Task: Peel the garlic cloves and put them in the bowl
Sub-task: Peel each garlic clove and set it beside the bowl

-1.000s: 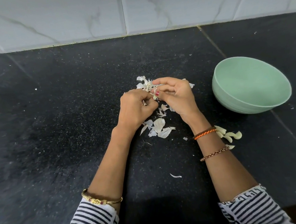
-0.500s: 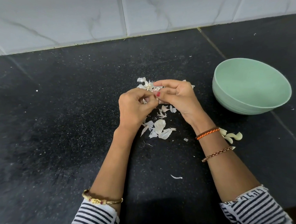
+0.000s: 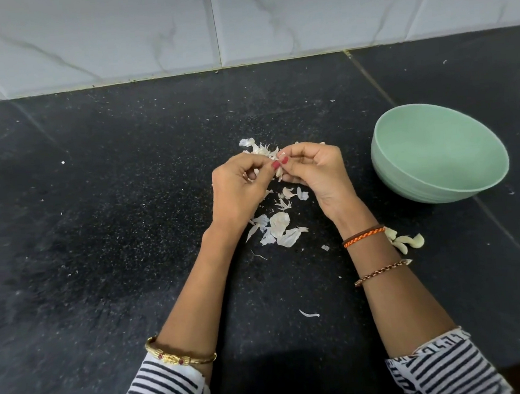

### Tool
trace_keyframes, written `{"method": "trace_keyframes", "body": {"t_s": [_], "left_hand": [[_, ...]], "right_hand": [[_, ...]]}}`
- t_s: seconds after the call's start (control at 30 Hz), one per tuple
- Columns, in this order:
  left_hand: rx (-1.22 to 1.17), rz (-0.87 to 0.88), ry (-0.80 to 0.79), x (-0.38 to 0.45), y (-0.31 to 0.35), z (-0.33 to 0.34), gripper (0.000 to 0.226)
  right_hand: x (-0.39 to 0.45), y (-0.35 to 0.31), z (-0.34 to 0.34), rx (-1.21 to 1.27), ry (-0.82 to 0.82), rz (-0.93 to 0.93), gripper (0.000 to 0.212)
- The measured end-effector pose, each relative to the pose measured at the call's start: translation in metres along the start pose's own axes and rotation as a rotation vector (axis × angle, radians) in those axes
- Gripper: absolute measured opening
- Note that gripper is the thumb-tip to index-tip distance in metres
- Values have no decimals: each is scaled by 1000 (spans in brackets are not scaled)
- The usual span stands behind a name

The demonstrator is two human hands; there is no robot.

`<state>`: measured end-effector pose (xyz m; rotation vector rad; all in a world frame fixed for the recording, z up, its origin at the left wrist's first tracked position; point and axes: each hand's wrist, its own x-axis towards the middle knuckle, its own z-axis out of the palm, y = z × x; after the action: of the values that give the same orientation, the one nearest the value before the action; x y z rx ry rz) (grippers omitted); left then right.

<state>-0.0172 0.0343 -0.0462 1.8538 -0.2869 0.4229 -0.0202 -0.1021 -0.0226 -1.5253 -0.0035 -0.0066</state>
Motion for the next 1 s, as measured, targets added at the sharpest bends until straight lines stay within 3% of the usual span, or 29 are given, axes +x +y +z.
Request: {"method": "trace_keyframes", "body": {"t_s": [0.17,0.27,0.37,0.5,0.6,0.67,1.0], "left_hand": [[-32,-69,-96,-1,5,3,19],[-58,-112,24,1,4,1,21],[-55,-141,101,2,2,-3,25],[-8,-127,14,-2,5,-1,39],[-36,-136,1,-1,3,0,19],[-107,-164,10,-1,3,0,7],[-137,-198,40,0,8,-1,8]], "right_hand": [[0,-5,-1,-27,-100,54,9],[-1,-6,-3,-55,-212,79,19],[0,-4,-1,-41,-94,28,21],[0,-3,3,11,84,-68,17],[1,-1,3,2,153,-161,16],[1,1,4,-26,170,-216,17],[4,7,5,-145,166,-308,17]]}}
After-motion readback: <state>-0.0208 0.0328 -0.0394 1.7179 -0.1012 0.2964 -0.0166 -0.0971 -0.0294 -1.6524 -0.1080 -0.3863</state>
